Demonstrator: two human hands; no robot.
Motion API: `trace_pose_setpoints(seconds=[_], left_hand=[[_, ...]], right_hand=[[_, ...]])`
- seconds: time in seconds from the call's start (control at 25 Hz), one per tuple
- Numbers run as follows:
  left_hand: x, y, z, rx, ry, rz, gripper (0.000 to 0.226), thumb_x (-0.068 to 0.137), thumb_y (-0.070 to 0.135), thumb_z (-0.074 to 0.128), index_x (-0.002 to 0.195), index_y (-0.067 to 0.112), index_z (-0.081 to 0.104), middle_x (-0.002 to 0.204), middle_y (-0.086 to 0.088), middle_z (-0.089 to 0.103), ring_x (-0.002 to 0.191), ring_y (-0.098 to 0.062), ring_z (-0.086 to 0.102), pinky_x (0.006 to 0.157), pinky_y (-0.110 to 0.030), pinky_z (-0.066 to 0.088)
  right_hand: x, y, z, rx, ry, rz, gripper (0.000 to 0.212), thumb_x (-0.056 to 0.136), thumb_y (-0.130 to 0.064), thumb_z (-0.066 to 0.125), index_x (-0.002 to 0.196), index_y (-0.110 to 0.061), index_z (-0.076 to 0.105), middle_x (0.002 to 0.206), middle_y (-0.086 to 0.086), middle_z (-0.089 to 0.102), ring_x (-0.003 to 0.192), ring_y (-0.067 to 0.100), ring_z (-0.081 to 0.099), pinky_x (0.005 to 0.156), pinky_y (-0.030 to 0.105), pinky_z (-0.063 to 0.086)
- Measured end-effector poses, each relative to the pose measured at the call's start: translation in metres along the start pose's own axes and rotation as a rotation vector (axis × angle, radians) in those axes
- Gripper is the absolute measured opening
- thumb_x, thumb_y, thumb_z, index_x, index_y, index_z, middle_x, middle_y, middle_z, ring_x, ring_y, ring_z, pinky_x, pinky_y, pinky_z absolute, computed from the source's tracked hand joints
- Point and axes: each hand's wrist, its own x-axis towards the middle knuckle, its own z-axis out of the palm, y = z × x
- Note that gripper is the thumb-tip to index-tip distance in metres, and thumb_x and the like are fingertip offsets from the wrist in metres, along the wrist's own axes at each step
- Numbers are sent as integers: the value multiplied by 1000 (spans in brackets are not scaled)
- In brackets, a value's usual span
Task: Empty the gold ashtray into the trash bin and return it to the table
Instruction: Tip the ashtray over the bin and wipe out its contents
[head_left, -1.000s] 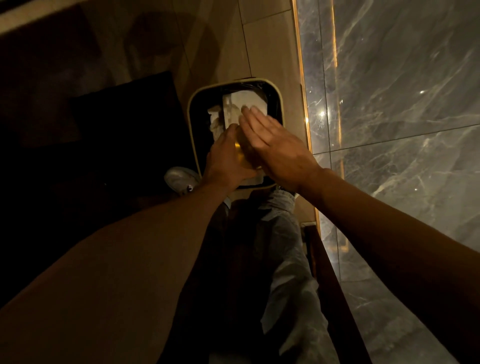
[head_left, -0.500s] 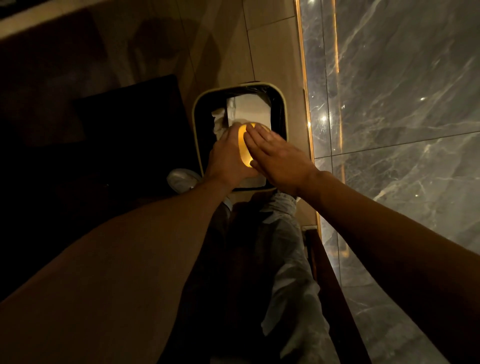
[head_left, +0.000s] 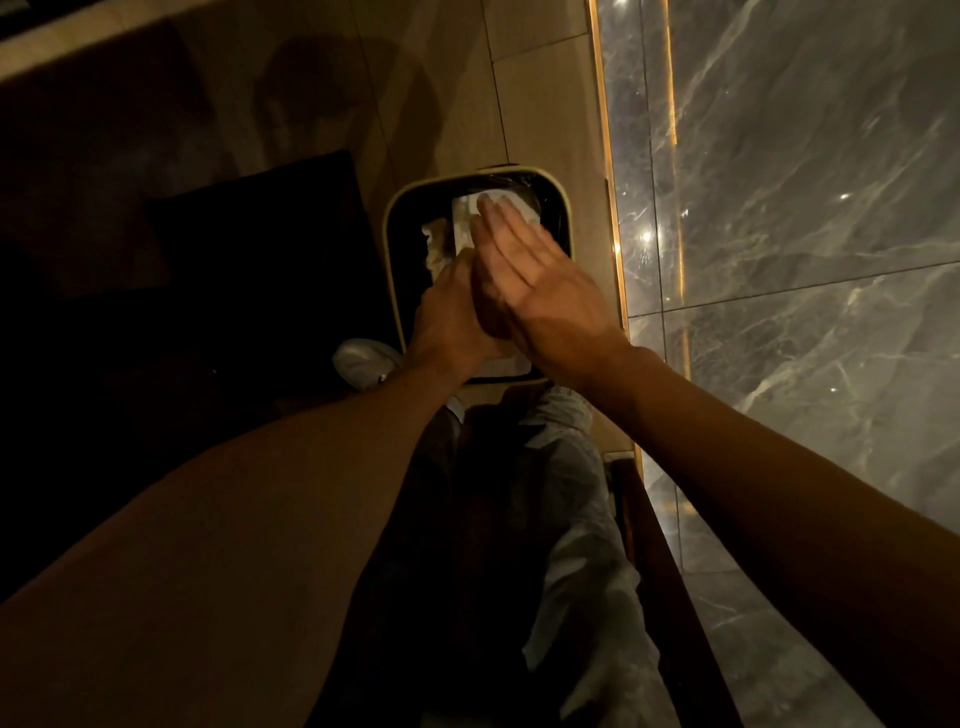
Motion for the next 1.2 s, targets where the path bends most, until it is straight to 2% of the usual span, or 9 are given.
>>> trace_pose_setpoints(seconds=[0.08,0.16,0.36,0.56,0.68,0.84,0.96,1.08,1.2], left_hand=[[1,-2,-1,-7,8,-3,102,49,38,92,137,19,42,136,-5,58,122,-28,57,95,-33,49],[0,-5,-3,-18,12,-28,105,49,37,92,139,18,41,136,-6,58,123,-29,57,97,-36,49],[4,0,-4,-3,51,-2,112,51,36,91,144,14,33,137,-9,57,122,-30,58,90,-30,46],[1,2,-5,-14,59,32,96,50,32,92,133,13,47,129,-11,62,115,-32,61,89,-33,52],[1,0,-6,-29,28,8,99,50,32,93,134,17,44,131,-8,61,117,-30,60,86,-28,47],[-5,-4,-5,-13,1,-11,97,47,35,93,131,19,47,129,-4,63,117,-27,60,90,-25,47],[-7,-2,-4,-38,-6,-28,100,48,36,93,134,20,45,129,-3,63,117,-24,61,90,-29,50],[-6,2,-4,-24,-13,20,99,50,32,93,135,16,46,133,-6,60,121,-27,58,93,-30,47],[-5,1,-5,-20,8,19,99,49,35,92,135,18,45,132,-6,60,118,-29,59,93,-39,52]], right_hand=[[-3,5,5,31,-133,-3,59,101,-32,26,152,-4,18,161,18,18,150,32,13,123,47,15],[-4,10,6,18,-241,-7,59,103,-30,32,153,-6,14,162,17,13,151,31,9,123,41,6],[8,-8,-19,27,117,22,53,105,-24,28,151,-2,16,161,17,16,151,29,11,122,35,9],[-3,9,1,33,-196,3,59,103,-25,38,153,-4,13,162,17,11,151,30,5,124,46,13],[-1,7,3,10,-32,-10,59,102,-23,38,152,-4,14,162,13,9,149,24,2,124,41,12],[-6,7,6,15,-245,-59,62,101,-29,37,153,-6,14,162,17,14,151,30,9,121,49,21],[-2,-2,-9,13,-10,-8,59,101,-26,31,152,-3,13,161,15,8,149,23,0,123,38,8],[-6,9,1,30,-190,-37,60,103,-25,39,153,-4,14,162,16,9,151,29,6,124,45,11],[-2,19,7,62,-234,15,61,103,-28,38,154,-8,11,164,15,8,152,28,5,122,36,4]])
